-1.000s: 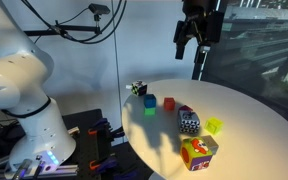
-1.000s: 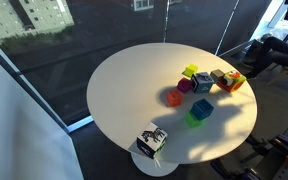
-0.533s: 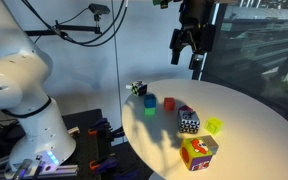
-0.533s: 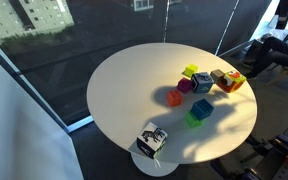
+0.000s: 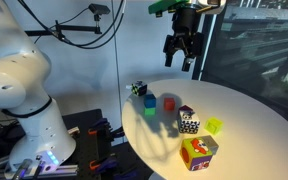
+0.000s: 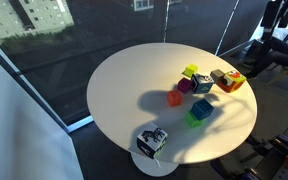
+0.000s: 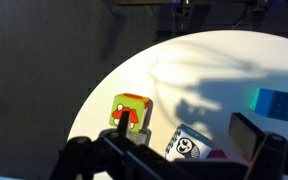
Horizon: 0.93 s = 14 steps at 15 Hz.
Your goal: Put the blue block on the orange block
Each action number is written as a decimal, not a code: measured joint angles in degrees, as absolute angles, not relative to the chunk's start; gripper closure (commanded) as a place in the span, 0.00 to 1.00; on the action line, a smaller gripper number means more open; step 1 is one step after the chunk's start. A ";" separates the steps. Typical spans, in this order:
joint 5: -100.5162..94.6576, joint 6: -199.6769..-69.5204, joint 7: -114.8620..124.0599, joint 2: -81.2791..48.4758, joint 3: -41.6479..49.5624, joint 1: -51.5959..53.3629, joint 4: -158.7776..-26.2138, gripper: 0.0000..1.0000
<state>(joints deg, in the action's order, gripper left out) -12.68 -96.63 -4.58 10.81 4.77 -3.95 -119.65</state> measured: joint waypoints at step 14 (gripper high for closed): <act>-8.11 -108.91 0.03 10.85 1.27 -1.38 -125.13 0.00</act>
<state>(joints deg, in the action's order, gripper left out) -8.11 -108.91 0.03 10.85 1.27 -1.38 -125.13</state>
